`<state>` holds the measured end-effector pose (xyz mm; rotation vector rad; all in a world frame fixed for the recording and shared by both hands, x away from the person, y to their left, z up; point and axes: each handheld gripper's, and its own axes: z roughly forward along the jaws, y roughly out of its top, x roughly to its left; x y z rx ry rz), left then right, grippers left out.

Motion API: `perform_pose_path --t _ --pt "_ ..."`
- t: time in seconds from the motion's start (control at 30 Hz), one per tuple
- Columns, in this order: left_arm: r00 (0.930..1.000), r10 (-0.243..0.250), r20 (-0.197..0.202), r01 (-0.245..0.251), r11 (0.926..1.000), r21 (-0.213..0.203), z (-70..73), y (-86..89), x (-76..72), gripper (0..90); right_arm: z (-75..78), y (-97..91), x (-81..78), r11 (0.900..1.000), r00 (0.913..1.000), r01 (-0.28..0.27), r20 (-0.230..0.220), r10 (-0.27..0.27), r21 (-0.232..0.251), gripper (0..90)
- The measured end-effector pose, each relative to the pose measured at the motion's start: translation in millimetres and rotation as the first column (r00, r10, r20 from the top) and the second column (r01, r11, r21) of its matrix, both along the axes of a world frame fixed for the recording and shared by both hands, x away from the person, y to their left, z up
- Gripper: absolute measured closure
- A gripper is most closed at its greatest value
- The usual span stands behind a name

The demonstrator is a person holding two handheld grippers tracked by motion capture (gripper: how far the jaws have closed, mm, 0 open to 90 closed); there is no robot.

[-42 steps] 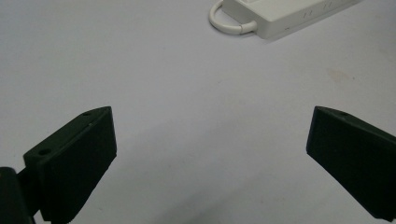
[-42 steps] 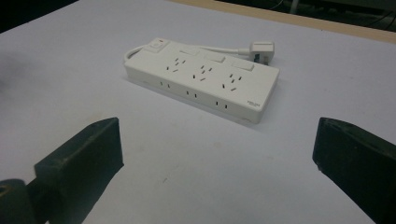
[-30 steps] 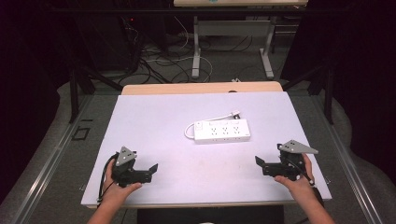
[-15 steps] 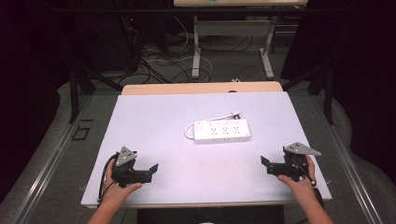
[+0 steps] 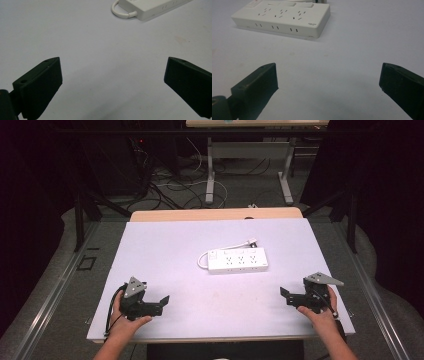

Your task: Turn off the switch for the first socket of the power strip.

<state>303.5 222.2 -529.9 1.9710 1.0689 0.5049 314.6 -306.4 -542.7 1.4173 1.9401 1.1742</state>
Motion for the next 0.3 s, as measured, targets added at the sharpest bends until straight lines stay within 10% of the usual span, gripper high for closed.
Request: perform_pose_path --t 0.3 --pt "1.0 0.005 0.001 -0.005 1.0 0.0 0.1 0.5 -0.4 1.9 -0.8 0.6 1.6 1.0 1.0 -0.003 0.0 0.003 -0.002 1.8"
